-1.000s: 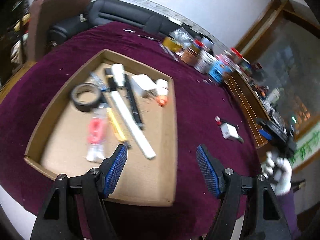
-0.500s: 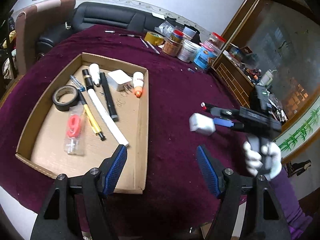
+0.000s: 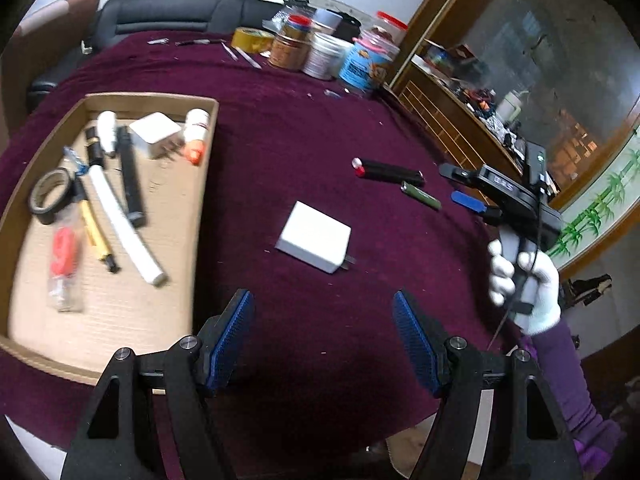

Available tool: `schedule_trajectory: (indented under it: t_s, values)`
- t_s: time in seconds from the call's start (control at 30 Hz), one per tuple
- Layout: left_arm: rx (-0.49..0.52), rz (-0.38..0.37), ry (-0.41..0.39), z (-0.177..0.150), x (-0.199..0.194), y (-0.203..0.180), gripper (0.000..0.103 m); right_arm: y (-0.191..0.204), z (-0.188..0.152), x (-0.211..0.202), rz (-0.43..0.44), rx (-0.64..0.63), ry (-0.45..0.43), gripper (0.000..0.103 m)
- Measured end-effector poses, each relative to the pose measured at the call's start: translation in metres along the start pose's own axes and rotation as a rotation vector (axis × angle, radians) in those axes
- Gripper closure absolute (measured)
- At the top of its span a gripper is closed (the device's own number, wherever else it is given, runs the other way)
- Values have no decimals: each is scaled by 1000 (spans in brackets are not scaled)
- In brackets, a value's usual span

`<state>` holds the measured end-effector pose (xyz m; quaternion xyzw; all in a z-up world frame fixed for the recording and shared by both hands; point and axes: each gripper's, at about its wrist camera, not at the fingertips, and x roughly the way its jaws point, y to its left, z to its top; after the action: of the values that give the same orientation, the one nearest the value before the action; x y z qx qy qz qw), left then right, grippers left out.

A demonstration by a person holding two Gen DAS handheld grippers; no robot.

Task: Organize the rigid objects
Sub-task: 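Move the left tool to the white charger block while the right tool moves to the green lighter, then close the left tool on the white charger while the right tool closes on the green lighter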

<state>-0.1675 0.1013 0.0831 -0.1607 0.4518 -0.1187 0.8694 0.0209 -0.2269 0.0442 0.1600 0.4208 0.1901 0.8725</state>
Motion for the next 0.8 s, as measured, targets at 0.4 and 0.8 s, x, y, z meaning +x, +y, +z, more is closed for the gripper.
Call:
schedule_trajectory:
  t_s: [0.4,0.8]
  values:
    - [6,-8,68,3,20,-19,37,2,-6,35,201,-14,251,19]
    - [-59,30,147,4,55,-27,37,45,-19,59,-140,-256,124,50]
